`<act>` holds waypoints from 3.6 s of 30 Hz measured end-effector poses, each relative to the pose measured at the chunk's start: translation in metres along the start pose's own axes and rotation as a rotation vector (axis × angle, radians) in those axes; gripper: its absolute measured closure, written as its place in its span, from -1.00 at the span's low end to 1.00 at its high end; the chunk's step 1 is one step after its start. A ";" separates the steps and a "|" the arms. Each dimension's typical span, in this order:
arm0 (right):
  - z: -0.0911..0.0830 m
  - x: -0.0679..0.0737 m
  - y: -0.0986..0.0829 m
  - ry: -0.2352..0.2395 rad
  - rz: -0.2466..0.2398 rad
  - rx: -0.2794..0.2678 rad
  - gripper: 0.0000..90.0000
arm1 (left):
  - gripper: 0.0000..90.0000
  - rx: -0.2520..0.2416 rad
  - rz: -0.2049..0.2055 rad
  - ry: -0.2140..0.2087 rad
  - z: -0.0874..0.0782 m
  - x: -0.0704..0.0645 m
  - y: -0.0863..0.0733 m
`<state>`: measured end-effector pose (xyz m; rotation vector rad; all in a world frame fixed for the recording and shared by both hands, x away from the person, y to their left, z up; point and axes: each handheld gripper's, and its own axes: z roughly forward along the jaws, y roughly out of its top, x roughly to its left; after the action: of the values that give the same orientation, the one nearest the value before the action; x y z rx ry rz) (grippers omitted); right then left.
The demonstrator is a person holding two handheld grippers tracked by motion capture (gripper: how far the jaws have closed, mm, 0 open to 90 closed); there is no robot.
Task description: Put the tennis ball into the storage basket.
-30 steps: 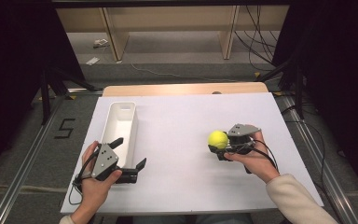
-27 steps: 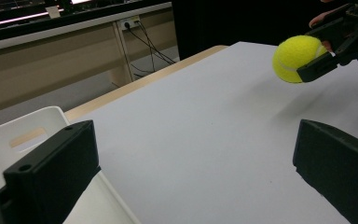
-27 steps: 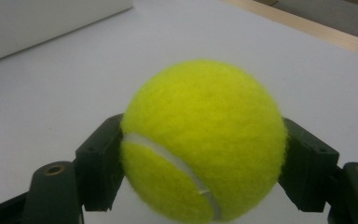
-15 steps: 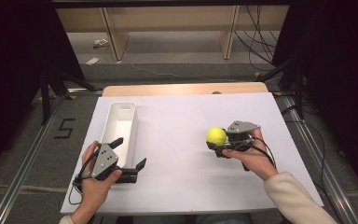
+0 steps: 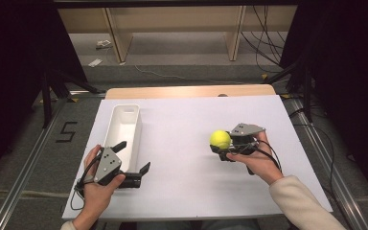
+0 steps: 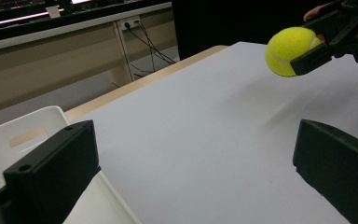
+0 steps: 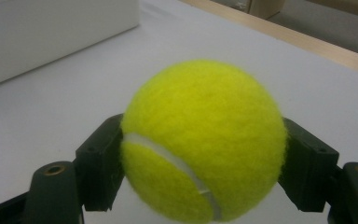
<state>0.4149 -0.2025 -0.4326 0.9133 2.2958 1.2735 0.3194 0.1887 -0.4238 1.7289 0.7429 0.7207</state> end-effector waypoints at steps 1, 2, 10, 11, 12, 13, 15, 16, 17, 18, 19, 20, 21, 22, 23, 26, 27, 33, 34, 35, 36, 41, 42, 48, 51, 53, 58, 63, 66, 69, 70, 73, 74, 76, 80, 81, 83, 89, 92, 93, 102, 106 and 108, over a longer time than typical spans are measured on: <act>0.000 0.000 0.000 0.001 0.000 -0.001 -0.41 | -1.00 0.000 0.000 0.000 0.000 0.000 0.000; 0.000 0.000 0.000 0.001 0.000 -0.001 -0.41 | -1.00 0.001 0.000 0.000 0.000 0.000 0.000; 0.001 0.001 0.002 0.000 -0.002 -0.006 -0.41 | -1.00 0.000 0.001 0.000 0.000 0.000 0.000; 0.001 0.002 0.002 0.000 0.000 -0.006 -0.41 | -1.00 0.000 0.000 0.001 0.000 0.000 0.000; 0.001 0.002 0.003 0.001 -0.001 -0.008 -0.41 | -1.00 0.000 0.000 0.000 0.000 0.000 0.000; 0.001 0.002 0.003 0.001 -0.003 -0.012 -0.41 | -1.00 0.000 0.000 0.001 0.000 0.000 0.000; 0.001 0.003 0.004 0.003 -0.005 -0.013 -0.41 | -1.00 -0.001 0.000 0.001 0.000 0.000 0.000; 0.002 0.003 0.005 0.004 -0.006 -0.014 -0.41 | -1.00 -0.001 0.000 0.001 0.000 0.000 0.000; 0.002 0.003 0.005 0.003 -0.005 -0.015 -0.41 | -1.00 -0.001 0.000 0.001 0.000 0.000 0.000; 0.002 0.004 0.005 0.006 -0.006 -0.014 -0.41 | -1.00 -0.001 0.000 0.001 0.000 0.000 0.000; 0.002 0.004 0.006 0.006 -0.006 -0.014 -0.41 | -1.00 0.000 0.000 0.001 0.000 0.000 0.000; 0.002 0.004 0.006 0.007 -0.005 -0.015 -0.41 | -1.00 0.000 -0.001 0.001 0.000 0.000 0.000; 0.003 0.005 0.006 0.007 -0.008 -0.014 -0.41 | -1.00 -0.001 -0.001 0.001 0.000 0.000 0.000; 0.003 0.005 0.006 0.007 -0.009 -0.016 -0.41 | -1.00 -0.002 -0.001 0.001 0.000 0.000 0.000; 0.003 0.005 0.007 0.008 -0.008 -0.016 -0.41 | -1.00 -0.002 -0.001 0.001 0.000 0.000 0.000; 0.004 0.006 0.008 0.010 -0.013 -0.021 -0.41 | -1.00 -0.002 -0.001 0.001 0.000 0.000 0.000; 0.004 0.006 0.008 0.011 -0.013 -0.021 -0.41 | -1.00 -0.001 0.000 0.001 0.000 0.000 0.000; 0.005 0.007 0.011 0.016 -0.013 -0.030 -0.41 | -1.00 -0.005 -0.002 0.002 0.000 0.000 0.001; 0.005 0.007 0.012 0.016 -0.012 -0.031 -0.41 | -1.00 -0.010 0.007 -0.002 0.000 0.001 0.001; 0.006 0.008 0.012 0.016 -0.010 -0.031 -0.41 | -1.00 -0.002 0.000 0.002 0.000 0.000 0.000; 0.006 0.008 0.013 0.018 -0.008 -0.031 -0.41 | -1.00 -0.003 0.001 0.002 0.000 0.000 0.000; 0.009 0.011 0.016 0.028 -0.008 -0.035 -0.41 | -1.00 -0.003 0.002 0.002 0.000 0.000 0.001; 0.010 0.012 0.017 0.031 -0.011 -0.037 -0.41 | -1.00 -0.004 0.001 0.003 -0.001 0.000 0.001; 0.014 0.016 0.020 0.041 -0.017 -0.039 -0.41 | -1.00 -0.005 -0.001 0.001 0.000 0.000 0.000; 0.014 0.016 0.020 0.041 -0.017 -0.039 -0.41 | -1.00 -0.005 -0.001 0.002 0.000 0.000 0.001; 0.015 0.016 0.021 0.044 -0.016 -0.040 -0.41 | -1.00 -0.010 0.008 -0.002 0.000 0.001 0.001; 0.016 0.017 0.022 0.046 -0.018 -0.041 -0.41 | -1.00 -0.004 -0.002 0.002 0.000 0.001 0.000; 0.017 0.019 0.024 0.051 -0.019 -0.044 -0.41 | -1.00 -0.005 -0.001 0.003 -0.001 0.001 0.001; 0.018 0.020 0.024 0.053 -0.019 -0.044 -0.41 | -1.00 -0.004 -0.001 0.001 0.000 0.000 0.001; 0.019 0.021 0.025 0.056 -0.023 -0.044 -0.41 | -1.00 -0.004 0.006 -0.001 0.000 0.000 0.001; 0.020 0.021 0.026 0.057 -0.021 -0.049 -0.40 | -1.00 -0.004 0.005 -0.001 0.000 0.000 0.001; 0.021 0.023 0.027 0.061 -0.025 -0.050 -0.41 | -1.00 -0.003 0.002 0.000 0.000 0.000 0.001; 0.021 0.023 0.028 0.061 -0.023 -0.051 -0.40 | -1.00 -0.005 0.005 0.000 0.000 0.000 0.001; 0.022 0.024 0.028 0.064 -0.026 -0.053 -0.41 | -1.00 -0.008 0.003 0.001 -0.001 0.000 0.001; 0.023 0.026 0.029 0.068 -0.028 -0.052 -0.41 | -1.00 -0.008 0.002 0.000 -0.001 0.000 0.001; 0.024 0.026 0.029 0.067 -0.025 -0.054 -0.41 | -1.00 -0.009 0.005 0.000 -0.001 -0.001 0.002; 0.024 0.027 0.029 0.066 -0.029 -0.053 -0.40 | -1.00 -0.009 0.004 0.001 -0.001 -0.001 0.002; 0.026 0.027 0.031 0.072 -0.024 -0.055 -0.41 | -1.00 -0.009 0.005 -0.001 0.000 -0.001 0.002; 0.028 0.028 0.033 0.075 -0.023 -0.060 -0.40 | -1.00 -0.008 0.007 -0.002 0.000 -0.001 0.002; 0.029 0.029 0.033 0.075 -0.022 -0.060 -0.41 | -1.00 -0.009 0.007 -0.003 0.000 -0.002 0.002; 0.031 0.033 0.037 0.085 -0.024 -0.066 -0.40 | -1.00 -0.011 0.005 -0.002 0.000 -0.002 0.002; 0.031 0.034 0.039 0.084 -0.025 -0.069 -0.40 | -1.00 -0.010 0.007 -0.003 0.000 -0.002 0.002; 0.031 0.034 0.039 0.083 -0.024 -0.072 -0.40 | -1.00 -0.011 0.006 -0.003 0.000 -0.002 0.002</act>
<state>0.4225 -0.1450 -0.4154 0.8209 2.3001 1.3986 0.3184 0.1866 -0.4217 1.7229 0.7309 0.7255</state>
